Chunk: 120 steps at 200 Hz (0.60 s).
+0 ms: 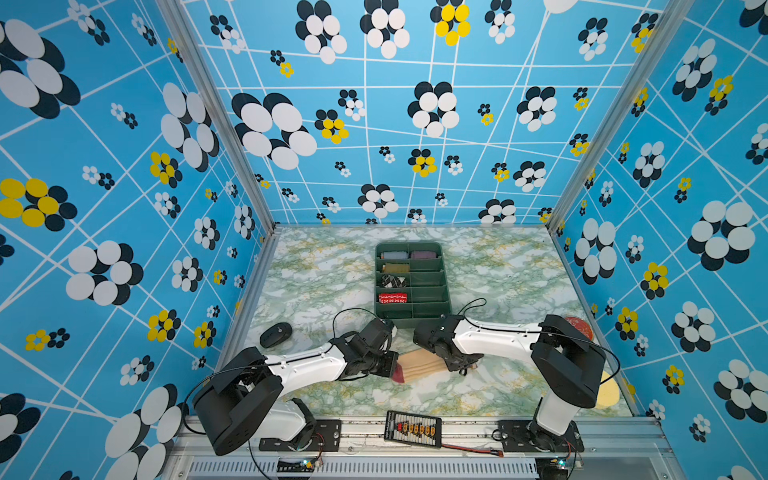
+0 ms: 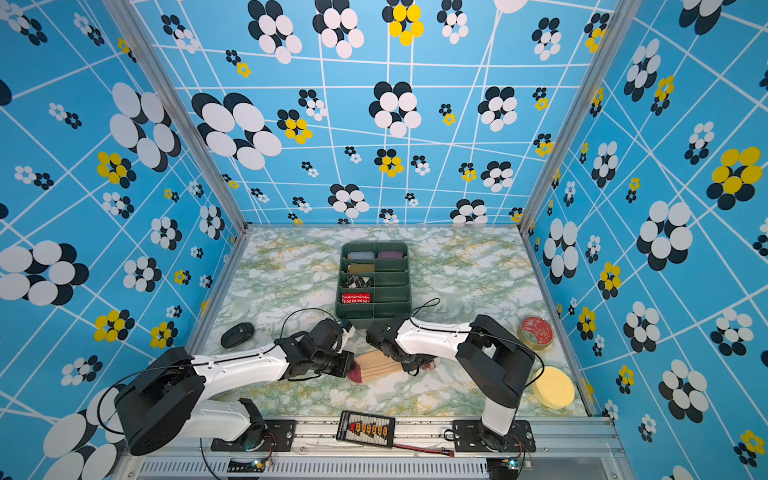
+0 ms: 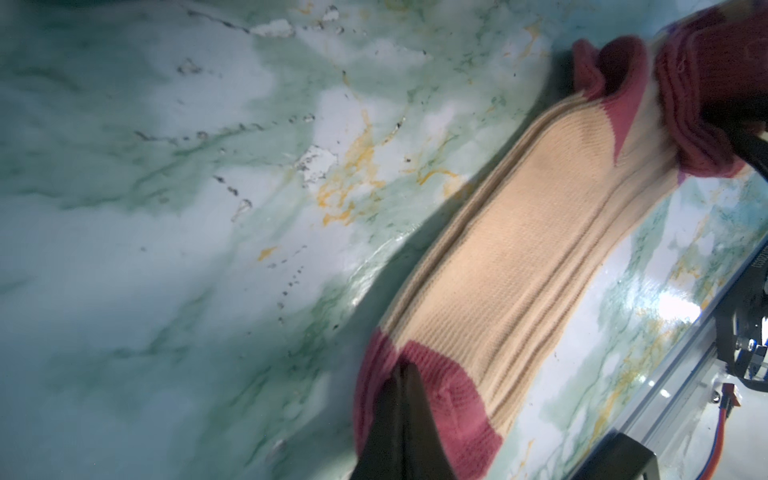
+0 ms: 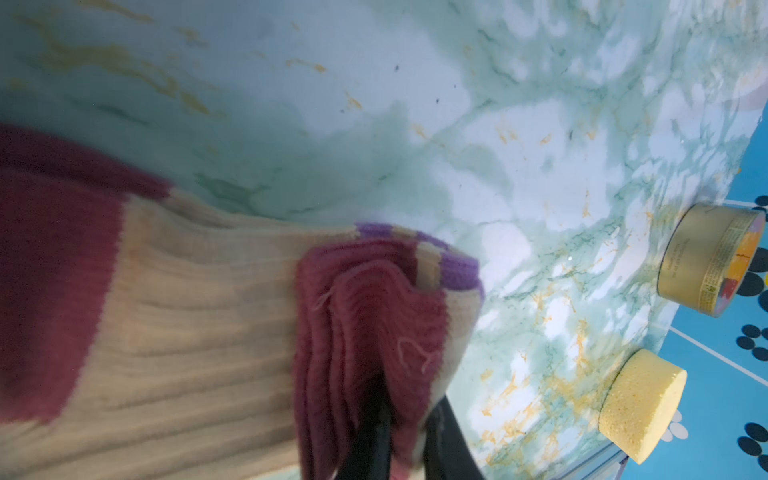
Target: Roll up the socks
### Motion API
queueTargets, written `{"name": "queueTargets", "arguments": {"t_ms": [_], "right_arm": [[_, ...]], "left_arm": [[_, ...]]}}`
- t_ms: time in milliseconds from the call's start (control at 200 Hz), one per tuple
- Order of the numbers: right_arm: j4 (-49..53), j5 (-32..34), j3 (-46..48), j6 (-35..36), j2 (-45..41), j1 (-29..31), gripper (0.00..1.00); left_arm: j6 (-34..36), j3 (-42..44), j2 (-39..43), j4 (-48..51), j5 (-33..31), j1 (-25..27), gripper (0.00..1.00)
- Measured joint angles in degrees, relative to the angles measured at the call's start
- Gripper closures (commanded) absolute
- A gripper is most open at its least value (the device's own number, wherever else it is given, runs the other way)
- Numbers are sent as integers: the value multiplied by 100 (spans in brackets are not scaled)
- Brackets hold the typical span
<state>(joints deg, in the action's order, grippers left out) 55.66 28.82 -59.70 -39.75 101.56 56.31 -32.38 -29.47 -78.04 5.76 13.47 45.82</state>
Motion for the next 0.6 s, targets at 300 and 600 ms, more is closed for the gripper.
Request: {"name": "queueTargets", "arguments": {"t_ms": [300,600], "right_arm": [[205,46,-258,20,81,2,75],[243,76,-306,20,81,33,71]], "left_arm": [[28,-42,326,369,44,-17,93],[122,-450,1263,824,245,-330,91]]}}
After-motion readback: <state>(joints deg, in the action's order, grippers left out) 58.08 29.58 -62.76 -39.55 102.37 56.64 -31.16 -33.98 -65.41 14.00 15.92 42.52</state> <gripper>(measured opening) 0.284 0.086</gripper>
